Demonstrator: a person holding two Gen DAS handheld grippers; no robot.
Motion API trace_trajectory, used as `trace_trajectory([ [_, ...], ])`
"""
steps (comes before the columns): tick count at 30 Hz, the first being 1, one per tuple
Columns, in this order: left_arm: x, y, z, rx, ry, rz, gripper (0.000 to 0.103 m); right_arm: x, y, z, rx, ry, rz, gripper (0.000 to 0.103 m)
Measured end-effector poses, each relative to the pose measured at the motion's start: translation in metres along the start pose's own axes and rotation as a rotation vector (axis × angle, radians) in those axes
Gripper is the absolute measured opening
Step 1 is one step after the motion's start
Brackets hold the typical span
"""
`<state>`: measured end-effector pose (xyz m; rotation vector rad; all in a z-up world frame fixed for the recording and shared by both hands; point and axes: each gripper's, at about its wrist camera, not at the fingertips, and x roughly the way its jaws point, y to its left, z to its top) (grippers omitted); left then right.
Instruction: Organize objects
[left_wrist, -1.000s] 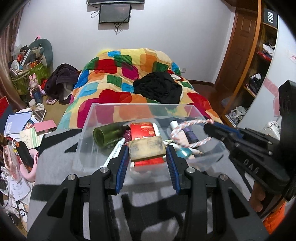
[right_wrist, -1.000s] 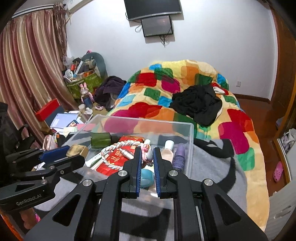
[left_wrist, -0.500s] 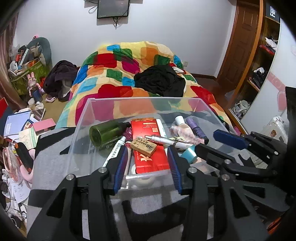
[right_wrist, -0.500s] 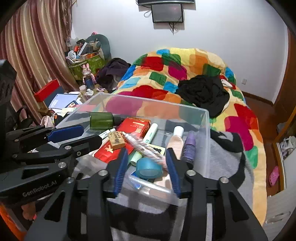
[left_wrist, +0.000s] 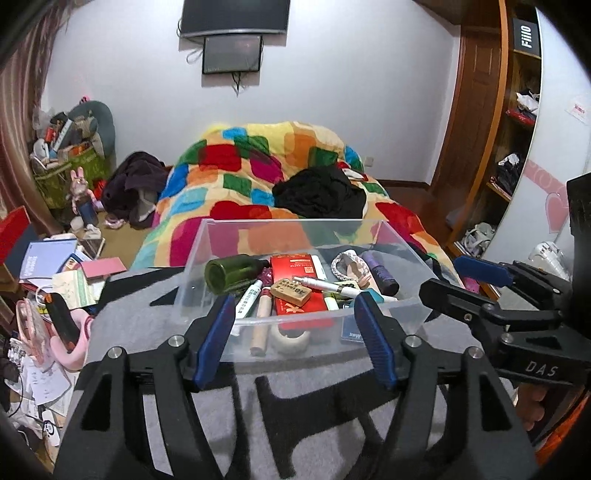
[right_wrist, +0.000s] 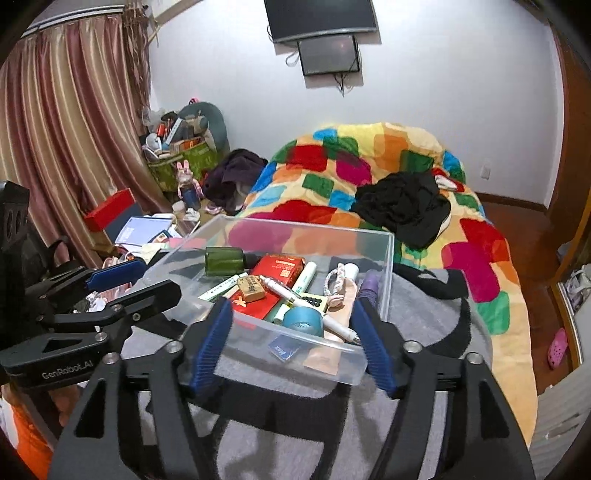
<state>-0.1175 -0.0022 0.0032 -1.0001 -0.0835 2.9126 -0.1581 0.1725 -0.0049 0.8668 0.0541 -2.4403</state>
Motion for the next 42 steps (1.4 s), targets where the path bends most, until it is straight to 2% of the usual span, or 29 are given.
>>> trace_trajectory([
  [7,-0.008,0.0,-0.017,-0.015,-0.006,0.015,0.068,-0.011,0.006,-0.014,-0.019,-0.029,-0.017,0.081],
  [17,-0.011,0.007,-0.031,-0.053,0.007,0.019,0.068,-0.01,0.001,-0.028,0.006,-0.006,-0.005,0.081],
  [42,-0.009,0.003,-0.031,-0.062,0.017,0.0,0.068,-0.008,0.003,-0.032,0.01,0.007,0.014,0.081],
])
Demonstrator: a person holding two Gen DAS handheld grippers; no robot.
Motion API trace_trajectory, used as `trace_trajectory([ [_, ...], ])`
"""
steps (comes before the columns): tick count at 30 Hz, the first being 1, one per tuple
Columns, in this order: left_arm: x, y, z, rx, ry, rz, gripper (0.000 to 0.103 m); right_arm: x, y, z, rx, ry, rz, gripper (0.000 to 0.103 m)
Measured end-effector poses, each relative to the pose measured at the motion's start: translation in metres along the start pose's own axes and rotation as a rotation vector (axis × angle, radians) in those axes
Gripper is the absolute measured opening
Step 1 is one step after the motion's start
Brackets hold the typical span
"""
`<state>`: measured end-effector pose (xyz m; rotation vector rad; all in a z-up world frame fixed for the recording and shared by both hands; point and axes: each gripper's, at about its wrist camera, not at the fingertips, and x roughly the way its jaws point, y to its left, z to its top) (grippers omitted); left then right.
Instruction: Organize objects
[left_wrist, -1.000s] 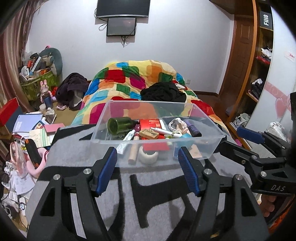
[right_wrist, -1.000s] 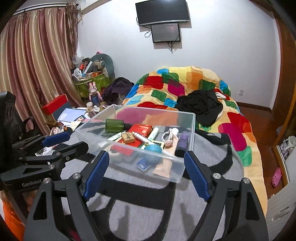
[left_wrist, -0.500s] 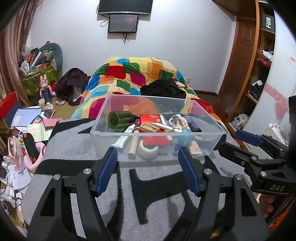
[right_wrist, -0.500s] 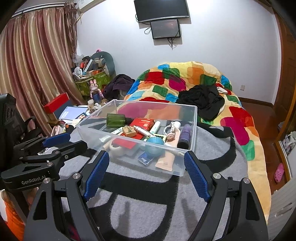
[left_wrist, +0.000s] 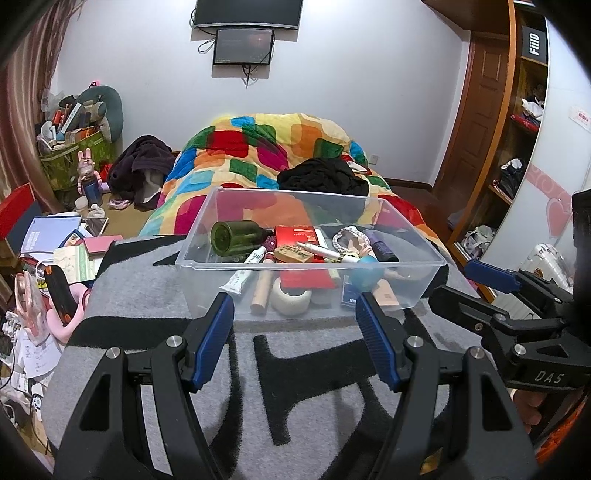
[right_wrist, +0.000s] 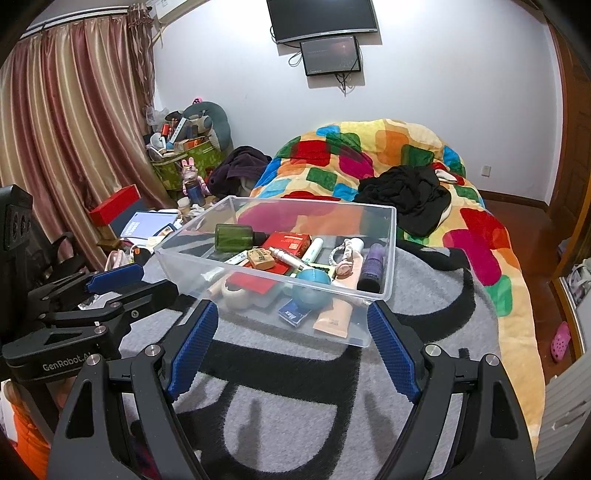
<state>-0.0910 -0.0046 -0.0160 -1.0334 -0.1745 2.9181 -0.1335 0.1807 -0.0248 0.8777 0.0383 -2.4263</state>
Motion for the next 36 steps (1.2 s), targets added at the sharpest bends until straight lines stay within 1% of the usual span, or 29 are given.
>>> trace_trajectory([
  [1,-0.0001,0.0,-0.0001,-0.003,0.001,-0.002,0.07,0.0003,0.0006,-0.0005,0.002,0.0,0.001,0.081],
  [2,-0.0002,0.0003,0.0002,-0.004,0.003,-0.003,0.074,0.0003,0.0007,-0.0007,0.003,0.001,0.003,0.081],
  [4,-0.0019,0.0005,0.0,-0.01,-0.005,-0.002,0.08,0.0005,0.0021,-0.0021,0.004,0.0,0.004,0.081],
  [9,-0.0043,-0.0008,0.0009,-0.003,-0.01,-0.006,0.08,0.0007,0.0022,-0.0033,0.007,0.001,0.005,0.081],
  [20,-0.0018,-0.0047,0.0002,0.021,0.01,-0.023,0.081,0.0007,0.0031,-0.0046,0.008,0.001,0.007,0.081],
  [28,-0.0017,-0.0057,-0.0007,0.017,0.029,-0.03,0.081,0.0005,0.004,-0.0051,0.009,0.0,0.007,0.081],
  [36,-0.0025,-0.0065,-0.0012,0.013,0.03,-0.025,0.081,0.0009,0.005,-0.0071,0.01,0.004,0.011,0.081],
])
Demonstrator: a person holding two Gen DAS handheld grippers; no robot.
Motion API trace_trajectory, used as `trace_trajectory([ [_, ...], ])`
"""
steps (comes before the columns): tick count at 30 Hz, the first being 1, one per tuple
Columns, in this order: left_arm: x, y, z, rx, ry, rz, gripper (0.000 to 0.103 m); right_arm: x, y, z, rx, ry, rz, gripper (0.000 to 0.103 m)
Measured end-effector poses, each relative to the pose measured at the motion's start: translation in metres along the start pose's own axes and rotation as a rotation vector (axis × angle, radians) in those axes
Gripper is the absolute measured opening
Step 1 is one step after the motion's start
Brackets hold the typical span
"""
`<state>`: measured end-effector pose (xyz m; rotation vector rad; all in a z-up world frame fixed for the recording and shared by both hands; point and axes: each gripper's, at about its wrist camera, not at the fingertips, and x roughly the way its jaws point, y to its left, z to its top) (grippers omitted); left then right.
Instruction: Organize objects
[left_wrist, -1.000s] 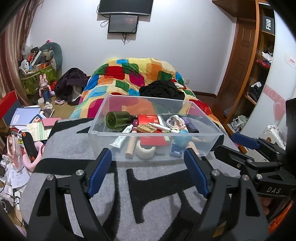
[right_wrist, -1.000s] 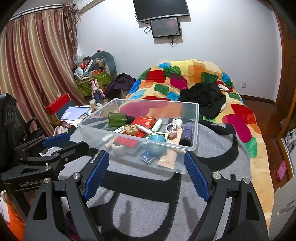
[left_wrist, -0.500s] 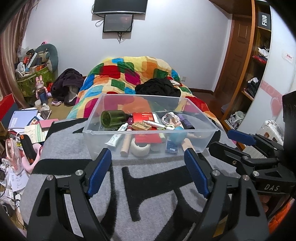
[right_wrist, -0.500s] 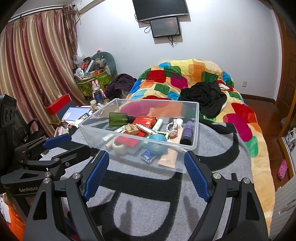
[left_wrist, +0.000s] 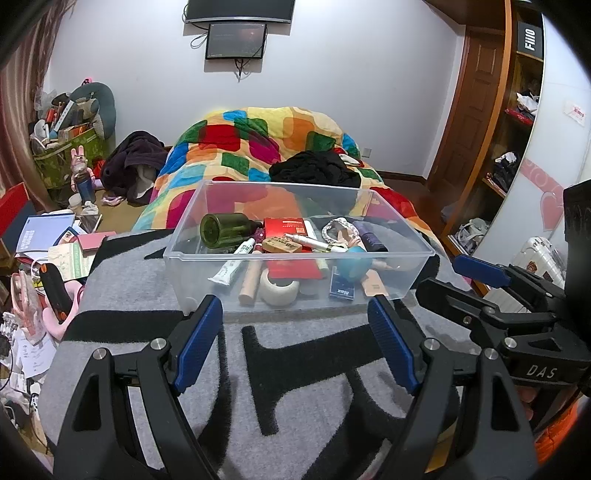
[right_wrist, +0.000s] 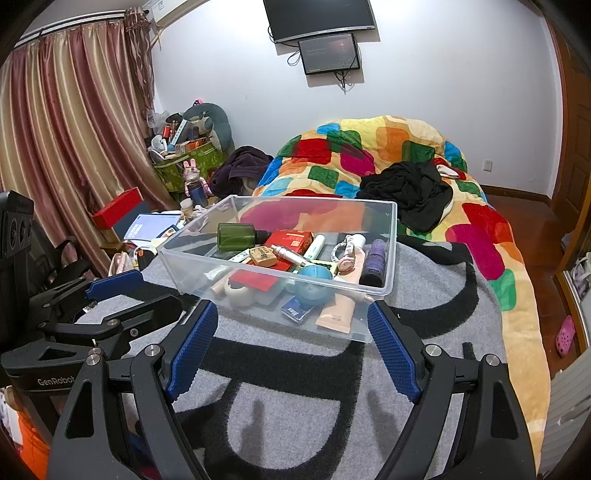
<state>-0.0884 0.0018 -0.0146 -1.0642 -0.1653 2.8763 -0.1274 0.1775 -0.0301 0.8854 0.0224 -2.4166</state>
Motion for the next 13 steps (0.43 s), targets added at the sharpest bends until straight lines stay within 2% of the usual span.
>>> trace_trajectory([
  [13,-0.0036,-0.0007,0.0013,0.0,-0.016,0.008,0.081,0.0002,0.0051,-0.0015,0.006,0.004,0.003,0.081],
])
